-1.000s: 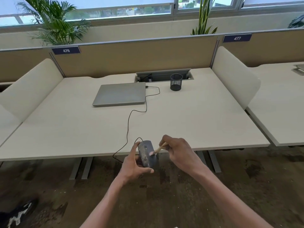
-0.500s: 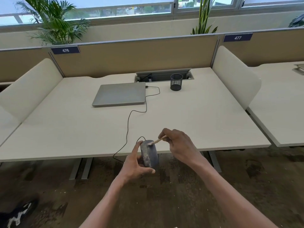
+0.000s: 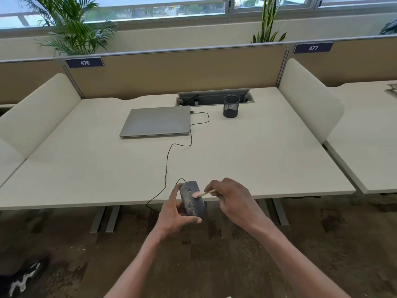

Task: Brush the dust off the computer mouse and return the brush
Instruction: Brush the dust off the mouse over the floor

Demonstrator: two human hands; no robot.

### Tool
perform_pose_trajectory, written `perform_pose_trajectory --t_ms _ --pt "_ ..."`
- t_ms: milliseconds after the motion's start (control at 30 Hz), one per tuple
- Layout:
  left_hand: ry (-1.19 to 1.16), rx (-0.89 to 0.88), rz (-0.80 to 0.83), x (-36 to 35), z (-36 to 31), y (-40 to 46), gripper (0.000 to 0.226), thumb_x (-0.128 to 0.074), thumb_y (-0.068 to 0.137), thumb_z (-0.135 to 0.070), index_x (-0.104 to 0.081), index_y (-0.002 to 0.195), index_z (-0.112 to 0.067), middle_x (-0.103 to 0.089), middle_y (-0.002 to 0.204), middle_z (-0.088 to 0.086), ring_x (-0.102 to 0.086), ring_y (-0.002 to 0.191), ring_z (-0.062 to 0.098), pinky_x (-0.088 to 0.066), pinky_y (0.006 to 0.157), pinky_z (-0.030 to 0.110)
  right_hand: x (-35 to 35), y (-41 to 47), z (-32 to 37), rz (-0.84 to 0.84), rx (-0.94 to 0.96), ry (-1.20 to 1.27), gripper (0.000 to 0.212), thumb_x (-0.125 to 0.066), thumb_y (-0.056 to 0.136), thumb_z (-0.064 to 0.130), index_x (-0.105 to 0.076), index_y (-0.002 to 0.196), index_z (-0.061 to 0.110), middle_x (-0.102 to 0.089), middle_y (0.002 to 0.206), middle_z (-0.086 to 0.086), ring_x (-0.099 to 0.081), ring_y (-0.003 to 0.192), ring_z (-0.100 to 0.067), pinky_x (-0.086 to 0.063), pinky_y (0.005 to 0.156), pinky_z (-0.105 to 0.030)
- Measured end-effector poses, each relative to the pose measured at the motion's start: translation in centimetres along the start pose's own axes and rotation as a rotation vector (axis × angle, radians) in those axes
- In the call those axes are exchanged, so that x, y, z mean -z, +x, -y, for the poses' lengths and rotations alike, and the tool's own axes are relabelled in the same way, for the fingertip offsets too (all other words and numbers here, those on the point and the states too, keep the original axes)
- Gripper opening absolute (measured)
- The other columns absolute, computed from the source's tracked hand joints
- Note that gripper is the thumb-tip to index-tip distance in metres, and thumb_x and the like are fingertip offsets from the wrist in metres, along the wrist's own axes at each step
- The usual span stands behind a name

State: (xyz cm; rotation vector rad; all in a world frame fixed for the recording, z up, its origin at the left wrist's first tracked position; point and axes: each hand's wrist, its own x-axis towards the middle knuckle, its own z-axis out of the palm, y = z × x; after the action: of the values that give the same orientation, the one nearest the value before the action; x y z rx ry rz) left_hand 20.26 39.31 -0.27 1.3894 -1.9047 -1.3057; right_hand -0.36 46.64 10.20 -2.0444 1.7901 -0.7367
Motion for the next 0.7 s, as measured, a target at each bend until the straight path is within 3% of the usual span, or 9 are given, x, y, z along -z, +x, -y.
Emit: perform_pose_trajectory --t_ms 233,367,467,600,700 --pt "0.0 0.022 -0.006 -0.1 0.3 -0.2 0.13 -0.097 0.055 -0.031 -0.014 0.155 -0.034 -0.074 0.094 -0.005 -0.073 0.083 0.002 -0.048 0.067 0.003 -0.8 -2.1 0.6 -0.024 0.07 -0.092 0.034 -0.049 0.096 0.0 -0.069 0.115 0.02 -0.07 0.097 -0.003 -0.057 0.082 -0.014 -0.038 0.065 -0.024" --pt "0.03 0.017 -0.015 -0.2 0.2 -0.2 0.128 -0.097 0.057 -0.031 -0.014 0.155 -0.032 -0.072 0.101 -0.003 -0.07 0.081 -0.007 -0.044 0.066 -0.002 -0.9 -3.0 0.7 -0.026 0.06 -0.117 0.035 -0.05 0.095 0.0 -0.07 0.115 0.021 -0.071 0.095 -0.001 -0.057 0.082 -0.014 -0.046 0.067 -0.027" --pt "0.057 0.011 -0.026 -0.1 -0.2 -0.3 0.127 -0.096 0.059 -0.03 -0.014 0.156 -0.03 -0.07 0.116 0.006 -0.066 0.078 -0.005 -0.041 0.066 -0.006 -0.9 -3.4 0.6 -0.027 0.052 -0.132 0.034 -0.052 0.094 -0.001 -0.071 0.111 0.021 -0.07 0.091 0.0 -0.051 0.076 -0.011 -0.044 0.064 -0.026" --pt "0.063 0.012 -0.047 0.4 0.0 -0.3 0.127 -0.096 0.057 -0.033 -0.014 0.155 -0.029 -0.071 0.106 0.001 -0.067 0.078 -0.005 -0.042 0.065 -0.004 -1.0 -3.9 0.1 -0.004 0.022 -0.117 0.035 -0.05 0.095 0.001 -0.069 0.109 0.026 -0.063 0.088 0.005 -0.051 0.075 -0.011 -0.035 0.065 -0.022" --pt "0.057 0.016 -0.059 0.7 -0.1 -0.1 0.128 -0.096 0.057 -0.037 -0.014 0.155 -0.031 -0.07 0.112 0.004 -0.068 0.084 0.003 -0.044 0.066 -0.003 -0.8 -4.0 -0.1 -0.025 0.002 -0.12 0.028 -0.052 0.098 0.006 -0.069 0.108 0.026 -0.064 0.088 0.007 -0.054 0.076 -0.009 -0.037 0.066 -0.019"
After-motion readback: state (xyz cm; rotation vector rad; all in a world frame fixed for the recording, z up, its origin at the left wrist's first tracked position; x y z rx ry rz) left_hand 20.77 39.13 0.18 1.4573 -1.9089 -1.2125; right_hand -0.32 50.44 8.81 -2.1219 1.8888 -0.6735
